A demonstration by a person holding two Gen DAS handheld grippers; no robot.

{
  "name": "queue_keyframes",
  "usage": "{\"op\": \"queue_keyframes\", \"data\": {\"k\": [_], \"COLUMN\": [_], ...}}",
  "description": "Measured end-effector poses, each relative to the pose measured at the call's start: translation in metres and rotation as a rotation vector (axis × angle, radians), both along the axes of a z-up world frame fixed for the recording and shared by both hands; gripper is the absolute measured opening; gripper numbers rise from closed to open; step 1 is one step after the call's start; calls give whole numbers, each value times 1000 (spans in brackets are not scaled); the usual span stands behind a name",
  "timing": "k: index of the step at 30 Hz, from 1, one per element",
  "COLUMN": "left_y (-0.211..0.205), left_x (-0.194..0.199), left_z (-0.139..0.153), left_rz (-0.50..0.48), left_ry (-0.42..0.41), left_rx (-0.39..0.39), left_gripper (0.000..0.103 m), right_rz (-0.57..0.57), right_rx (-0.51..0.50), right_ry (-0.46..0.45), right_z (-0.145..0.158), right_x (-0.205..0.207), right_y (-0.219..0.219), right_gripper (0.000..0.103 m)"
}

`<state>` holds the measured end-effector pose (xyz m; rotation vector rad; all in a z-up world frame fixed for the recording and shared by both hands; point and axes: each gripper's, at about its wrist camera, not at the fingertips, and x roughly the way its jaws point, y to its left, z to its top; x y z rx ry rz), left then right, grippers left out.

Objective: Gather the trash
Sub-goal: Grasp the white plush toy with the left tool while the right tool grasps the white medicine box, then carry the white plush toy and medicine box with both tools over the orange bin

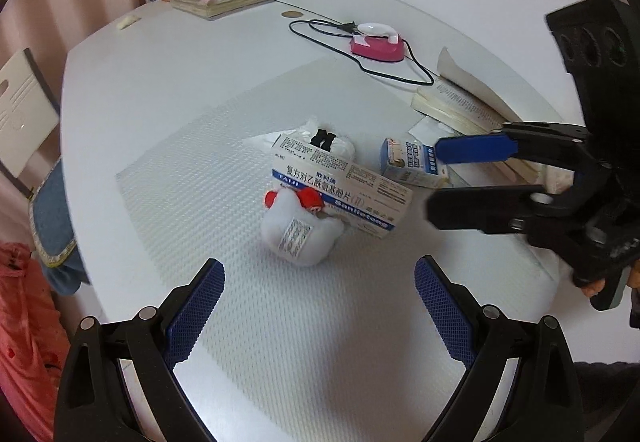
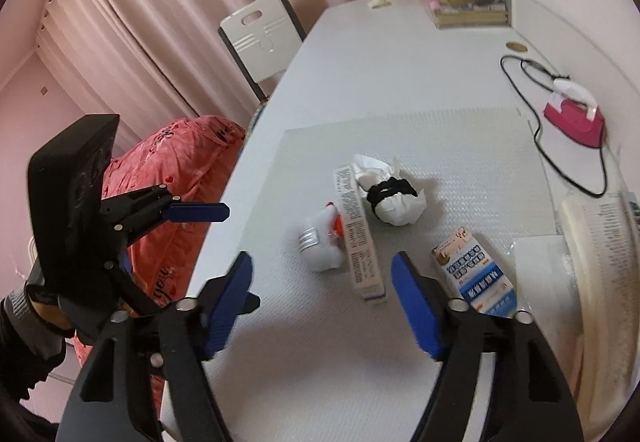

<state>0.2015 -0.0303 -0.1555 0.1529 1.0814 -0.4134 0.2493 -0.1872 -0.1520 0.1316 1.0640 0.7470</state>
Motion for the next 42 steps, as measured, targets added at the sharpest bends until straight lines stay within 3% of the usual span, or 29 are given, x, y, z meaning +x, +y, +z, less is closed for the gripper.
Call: {"op": "queue_keyframes", "data": {"k": [2, 15, 17, 20, 25, 27, 28, 35, 42], "left_y": [0, 1, 0, 0, -1, 2, 5, 13, 20], "left_x": [6, 34, 38, 43, 46, 47, 49, 42, 10], "left_z": [-7, -39, -45, -54, -59, -58, -56, -51, -28], "left_rz": [-9, -59, -63, -79, -81, -69, -61, -45, -9], "left_ry": [0, -1, -1, 20, 14, 6, 6, 30, 16], "left_rx": [9, -10, 4, 5, 8, 15, 13, -2, -10], "left_gripper": [95, 95, 94, 77, 75, 63, 51, 48, 48], "right_rz": [1, 29, 30, 41, 55, 53, 60, 75, 110], "right_rx": [-7, -54, -55, -66, -81, -81, -85, -89, -83], "right_ry": [17, 79, 85, 88, 96, 88, 83, 49, 7], "right_z": [-10, -53, -56, -61, -67, -66, -66, -54, -34], "right_x": [7, 31, 32, 34, 36, 36, 35, 29, 15], "right_y": [4, 18, 18, 20, 26, 27, 28, 31, 28], "right_gripper": [60, 48, 40, 32, 23, 22, 22, 18, 18]}}
